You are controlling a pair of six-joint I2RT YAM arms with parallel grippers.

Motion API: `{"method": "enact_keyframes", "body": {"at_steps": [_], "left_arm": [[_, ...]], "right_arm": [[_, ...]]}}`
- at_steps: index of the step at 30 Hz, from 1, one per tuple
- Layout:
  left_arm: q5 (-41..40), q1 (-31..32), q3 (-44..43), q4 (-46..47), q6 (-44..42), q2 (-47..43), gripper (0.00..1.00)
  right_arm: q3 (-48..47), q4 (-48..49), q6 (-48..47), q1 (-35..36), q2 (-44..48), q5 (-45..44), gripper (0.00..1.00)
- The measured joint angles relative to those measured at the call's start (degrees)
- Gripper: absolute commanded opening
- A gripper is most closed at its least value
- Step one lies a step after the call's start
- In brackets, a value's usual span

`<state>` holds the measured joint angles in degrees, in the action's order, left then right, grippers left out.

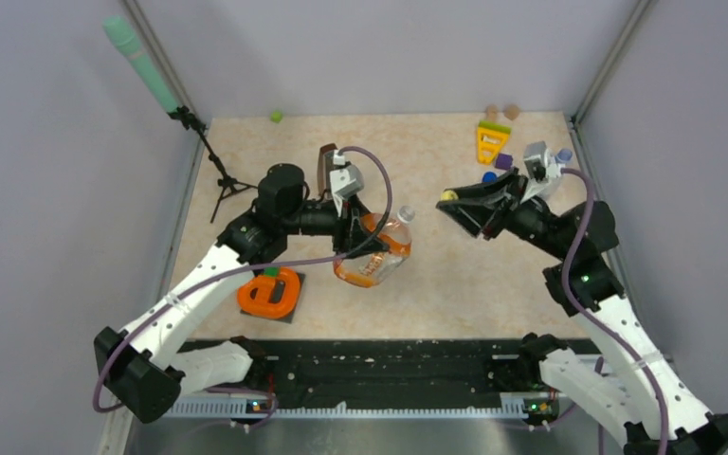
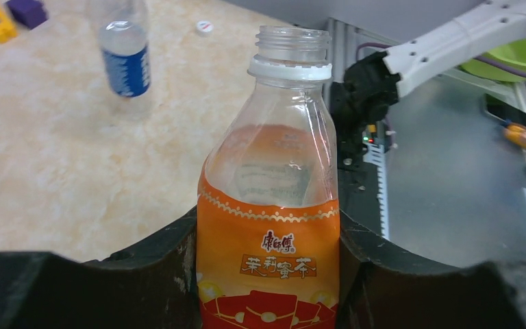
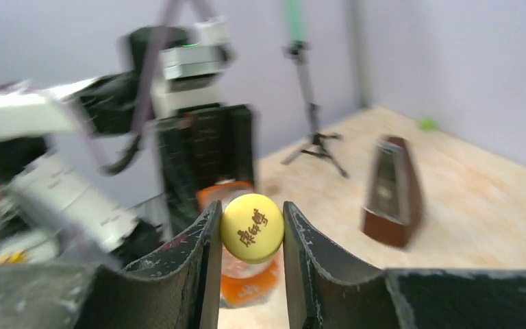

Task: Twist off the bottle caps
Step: Unscrew the bottle cap from the plastic bottle, then place the bottle cap at the center of the board.

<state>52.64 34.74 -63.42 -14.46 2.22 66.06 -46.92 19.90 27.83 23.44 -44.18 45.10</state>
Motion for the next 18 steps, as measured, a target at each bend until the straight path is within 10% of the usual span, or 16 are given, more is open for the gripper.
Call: {"method": "enact_keyframes", "body": {"at_steps": [12, 18], "left_arm": [[-12.9, 1.7, 9.9, 12.2, 5.8, -6.2, 0.0], [-16.0, 5.2, 10.0, 14.6, 5.8, -6.2, 0.0]], "right_arm": [[1.3, -36.8, -5.3, -0.3, 16.3, -63.1, 0.0], [4.4, -46.4, 0.9, -0.4, 16.6, -81.2, 0.0]]}}
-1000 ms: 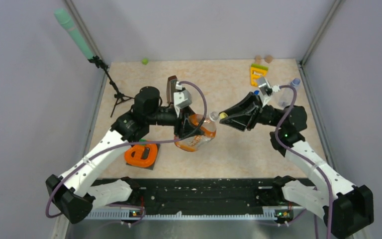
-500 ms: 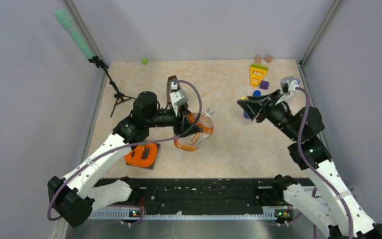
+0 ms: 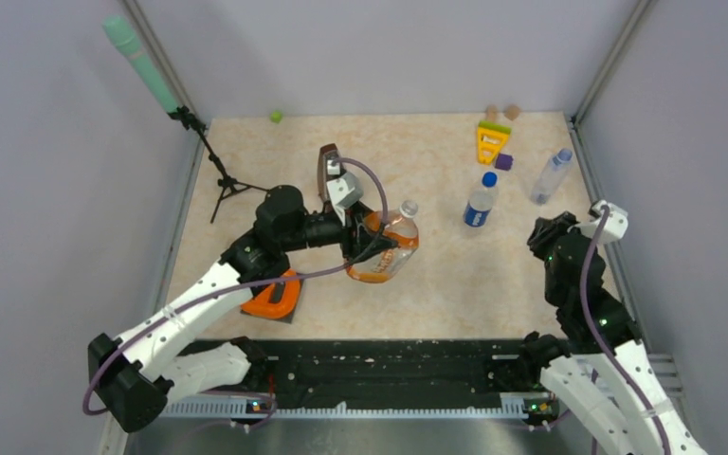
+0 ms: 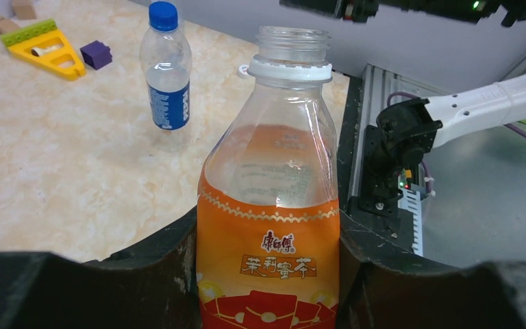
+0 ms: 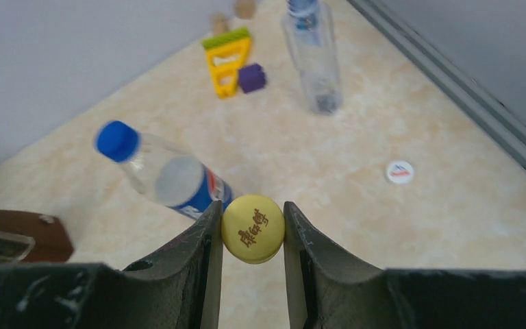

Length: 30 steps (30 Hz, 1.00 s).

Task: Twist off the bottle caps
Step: Place the bottle cap at the center of the board.

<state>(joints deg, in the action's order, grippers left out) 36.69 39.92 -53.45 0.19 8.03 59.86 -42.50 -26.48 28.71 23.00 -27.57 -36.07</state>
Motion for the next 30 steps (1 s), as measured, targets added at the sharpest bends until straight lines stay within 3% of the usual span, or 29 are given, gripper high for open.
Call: {"method": "enact_keyframes", "body": {"at_steps": [2, 6, 11, 14, 24, 30], "left_arm": [[-2.2, 1.4, 0.6, 1.5, -0.2, 0.0, 0.0], [-9.4, 4.8, 4.0, 6.3, -1.4, 0.0, 0.0], [-20.1, 6.4, 10.8, 13.2, -2.5, 1.6, 0.0], [-25.7, 6.4, 14.6, 17.6, -2.9, 2.0, 0.0], [-40.8, 6.3, 22.8, 32.9, -3.0, 2.3, 0.0], [-45.3, 4.3, 25.3, 45.9, -2.0, 8.9, 0.0]], "right_arm": [[3.5, -2.6, 2.6, -1.0, 0.5, -3.5, 0.0], [7.6, -3.7, 5.2, -8.0, -3.4, -2.1, 0.0], [12.5, 2.8, 5.4, -24.1, -13.5, 11.7, 0.0], [15.2, 7.1, 5.0, -29.7, -19.7, 18.5, 0.0], [16.9, 20.8, 3.1, -31.2, -35.1, 25.4, 0.0], [16.8, 24.1, 2.2, -31.6, -39.8, 26.4, 0.03]]}}
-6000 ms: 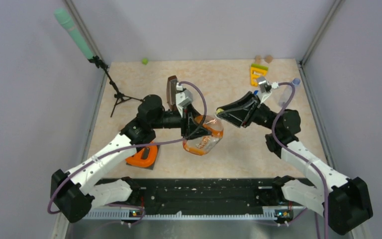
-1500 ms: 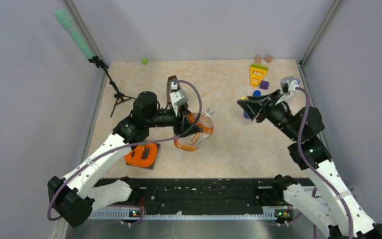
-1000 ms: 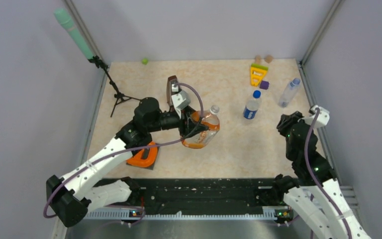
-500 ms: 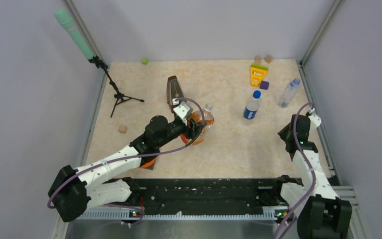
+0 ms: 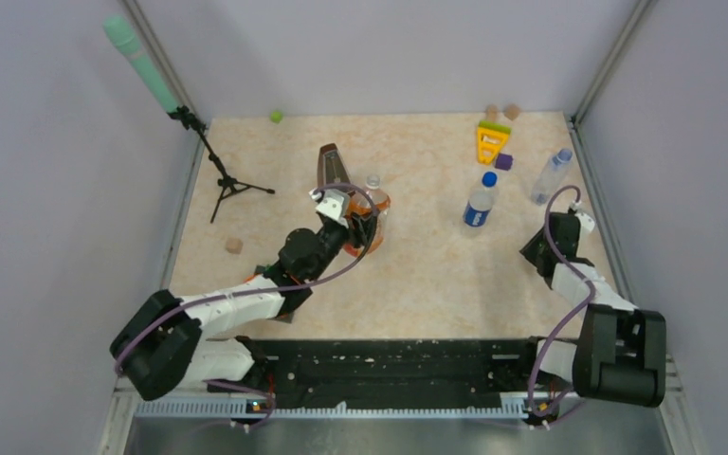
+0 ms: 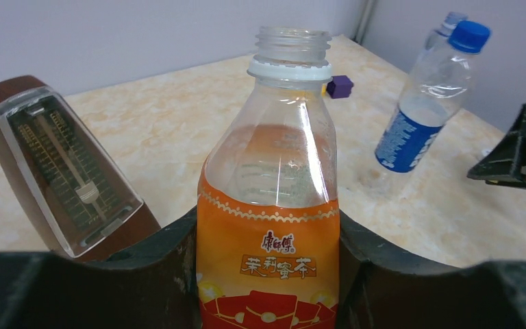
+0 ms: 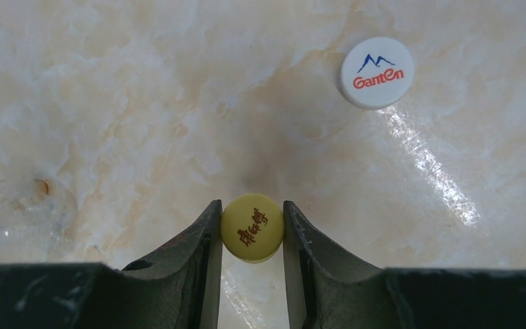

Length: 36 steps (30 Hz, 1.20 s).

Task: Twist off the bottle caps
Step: Place the bottle cap at the center of the board, then place the plastic bottle at the center of the board.

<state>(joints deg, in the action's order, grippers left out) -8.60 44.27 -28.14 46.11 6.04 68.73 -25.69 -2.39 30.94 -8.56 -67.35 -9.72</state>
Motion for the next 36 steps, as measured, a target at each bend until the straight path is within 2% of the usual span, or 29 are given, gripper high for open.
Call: {"method": "enact_keyframes", "body": {"at_steps": [4, 7, 9, 12, 16, 26, 36], "left_arm": [[-1.3, -1.5, 0.3, 8.4, 0.3, 7.6, 0.0], [-1.5, -1.6, 0.9, 15.4, -0.2, 13.0, 0.0], [-1.5, -1.6, 1.7, 21.0, -0.5, 16.3, 0.0], [-1.5, -1.6, 3.0, 29.6, -1.3, 21.0, 0.0], [-1.3, -1.6, 3.3, 34.8, -1.8, 26.4, 0.0], [-2.4, -1.6, 3.6, 38.2, -2.1, 29.4, 0.0], [-6.3, -1.6, 4.1, 40.1, -2.0, 33.6, 0.01]], "right_arm": [[-1.8, -0.7, -0.9, 0.0, -4.7, 0.7, 0.08], [-3.4, -1.1, -1.4, 0.0, -6.7, 1.2, 0.18], [-3.3, -1.1, -1.8, 0.0, -6.6, 1.7, 0.28], [-3.2, -1.7, -2.2, 0.0, -6.1, 2.2, 0.35], [-3.2, -1.8, -2.7, 0.0, -4.4, 2.8, 0.5], [-1.6, -2.7, -3.0, 0.0, -0.7, 3.6, 0.51], [-1.4, -6.7, -2.9, -0.1, 13.6, 5.2, 0.56]]}}
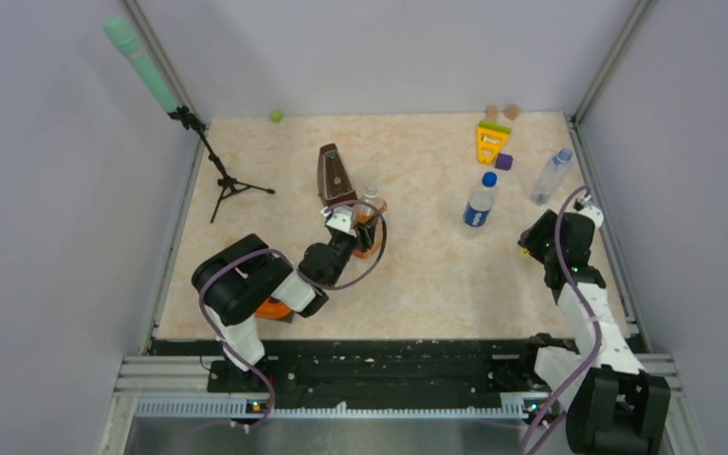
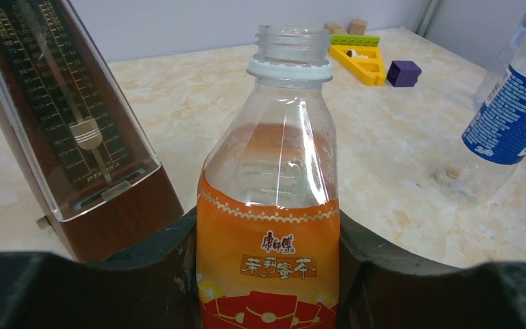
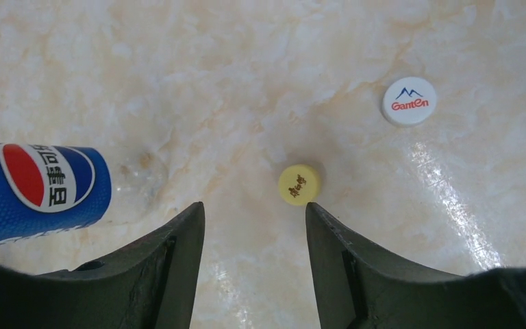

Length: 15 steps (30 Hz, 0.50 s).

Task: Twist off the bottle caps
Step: Place the plastic bottle at the center of the board.

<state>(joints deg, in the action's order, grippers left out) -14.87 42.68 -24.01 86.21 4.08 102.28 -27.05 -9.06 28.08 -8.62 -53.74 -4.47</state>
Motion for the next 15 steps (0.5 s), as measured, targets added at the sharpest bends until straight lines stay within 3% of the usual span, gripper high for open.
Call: {"method": "enact_keyframes", "body": {"at_steps": [2, 11, 15], "left_arm": [[-1.3, 0.0, 0.0, 0.4, 0.0, 0.2, 0.05], [-3.8, -0.1, 1.9, 2.2, 0.9, 0.1, 0.47], [-4.3, -0.1, 3.6, 2.5, 1.8, -1.1, 0.52]], "right_arm": [[0.0, -0.5, 0.0, 0.0, 1.4, 1.0, 0.56], [-1.1, -3.5, 0.5, 0.0, 2.4, 5.1, 0.59], [-3.4, -5.1, 0.5, 0.0, 3.7, 6.5, 0.61]]}}
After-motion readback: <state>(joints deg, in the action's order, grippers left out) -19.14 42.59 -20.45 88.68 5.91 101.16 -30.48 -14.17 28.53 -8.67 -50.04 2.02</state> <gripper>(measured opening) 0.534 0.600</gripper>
